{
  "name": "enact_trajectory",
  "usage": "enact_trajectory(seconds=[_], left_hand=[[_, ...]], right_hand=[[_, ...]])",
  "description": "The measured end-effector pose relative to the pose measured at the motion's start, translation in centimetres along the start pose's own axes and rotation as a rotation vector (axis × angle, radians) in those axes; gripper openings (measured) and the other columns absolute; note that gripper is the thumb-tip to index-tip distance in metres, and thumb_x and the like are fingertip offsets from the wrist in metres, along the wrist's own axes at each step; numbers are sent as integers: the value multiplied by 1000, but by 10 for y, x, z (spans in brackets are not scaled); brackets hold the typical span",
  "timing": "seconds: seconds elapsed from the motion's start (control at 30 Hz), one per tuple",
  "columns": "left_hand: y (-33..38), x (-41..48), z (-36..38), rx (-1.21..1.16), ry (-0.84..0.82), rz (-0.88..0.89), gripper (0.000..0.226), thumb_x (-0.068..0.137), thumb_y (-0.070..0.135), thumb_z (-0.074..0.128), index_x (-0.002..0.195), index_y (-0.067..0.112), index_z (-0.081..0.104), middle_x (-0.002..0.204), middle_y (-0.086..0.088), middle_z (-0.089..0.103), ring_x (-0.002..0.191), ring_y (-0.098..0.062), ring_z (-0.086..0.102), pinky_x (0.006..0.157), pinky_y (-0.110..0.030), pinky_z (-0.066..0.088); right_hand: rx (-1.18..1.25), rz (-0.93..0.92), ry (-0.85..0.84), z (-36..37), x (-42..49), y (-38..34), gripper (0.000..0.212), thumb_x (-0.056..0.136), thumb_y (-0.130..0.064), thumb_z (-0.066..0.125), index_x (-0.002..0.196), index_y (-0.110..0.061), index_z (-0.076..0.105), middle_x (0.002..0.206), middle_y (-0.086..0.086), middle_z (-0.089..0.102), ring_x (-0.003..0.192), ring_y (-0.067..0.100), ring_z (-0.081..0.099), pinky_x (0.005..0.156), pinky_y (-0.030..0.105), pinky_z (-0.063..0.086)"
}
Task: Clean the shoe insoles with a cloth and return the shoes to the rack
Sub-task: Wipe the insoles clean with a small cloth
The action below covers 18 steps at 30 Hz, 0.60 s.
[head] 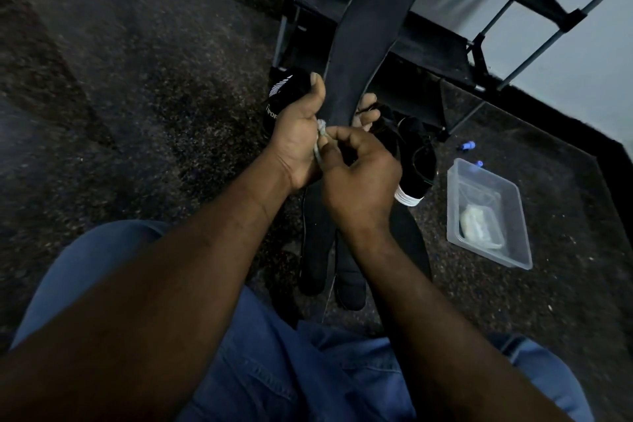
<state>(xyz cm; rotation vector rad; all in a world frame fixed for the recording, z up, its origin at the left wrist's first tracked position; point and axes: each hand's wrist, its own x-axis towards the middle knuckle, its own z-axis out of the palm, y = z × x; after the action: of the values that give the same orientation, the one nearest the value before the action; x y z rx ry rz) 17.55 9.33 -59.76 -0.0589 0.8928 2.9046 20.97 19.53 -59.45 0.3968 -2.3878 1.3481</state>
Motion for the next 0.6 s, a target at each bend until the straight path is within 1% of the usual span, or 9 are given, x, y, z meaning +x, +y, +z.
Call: enact_trajectory(seconds=[0.07,0.13,0.23,0.37,0.4,0.47,0.53,0.57,0.6], left_hand=[[2,-1,1,-15,-7,5,74,109,57,27,149,-3,46,124,-16,67,111,-27,67,118,-44,40],[2,-1,4,-20,-2,3,72,109,56,26,146,-2,49,125,-15,67,112,-27,67,117,-43,42],[2,0,5,-19,10,5,68,110,55,24,136,1,56,126,-15,67,115,-27,67,113,-41,47],[2,1,2,-27,53,29,66,110,54,25,129,3,62,127,-17,67,117,-29,66,121,-44,38],[2,1,1,-13,62,29,67,110,54,26,131,2,61,130,-17,66,120,-29,66,121,-43,38],[2,0,-1,12,62,23,70,110,55,27,143,0,54,138,-18,62,126,-29,64,117,-41,43],[2,-1,-2,15,55,31,71,109,55,29,148,-1,50,139,-19,61,128,-30,63,116,-42,44],[2,0,-2,18,58,39,70,110,55,29,147,0,50,139,-19,61,126,-29,63,117,-43,43],[2,0,-3,19,66,41,70,110,55,29,146,0,51,139,-19,62,125,-29,64,117,-44,43]], right_hand=[[-58,-94,-7,-3,-1,-2,11,88,-18,74,98,-17,78,95,-5,76,91,15,69,86,41,56],[-198,-159,-5,-10,4,5,10,86,-23,72,93,-18,77,91,-3,75,87,22,65,80,43,53],[-318,-165,41,-17,20,18,11,83,-24,70,87,-16,76,86,2,73,81,28,63,76,45,52],[-243,-129,-22,-13,20,13,12,83,-23,68,88,-17,78,87,-1,76,81,25,68,76,46,56],[-210,-105,-47,-10,16,5,11,84,-23,69,88,-18,79,87,-4,76,81,22,69,76,45,57],[-98,-2,-84,-6,12,-8,8,85,-20,72,89,-21,79,83,-9,76,77,11,70,75,39,58],[-10,70,-92,-3,11,-14,9,86,-18,74,90,-23,80,81,-12,76,75,5,70,75,34,59],[-16,48,-90,-4,11,-13,8,86,-21,73,90,-24,79,83,-13,76,78,7,70,77,37,58],[-67,-4,-89,-5,11,-10,8,85,-26,72,89,-26,78,86,-12,76,84,12,70,79,42,57]])
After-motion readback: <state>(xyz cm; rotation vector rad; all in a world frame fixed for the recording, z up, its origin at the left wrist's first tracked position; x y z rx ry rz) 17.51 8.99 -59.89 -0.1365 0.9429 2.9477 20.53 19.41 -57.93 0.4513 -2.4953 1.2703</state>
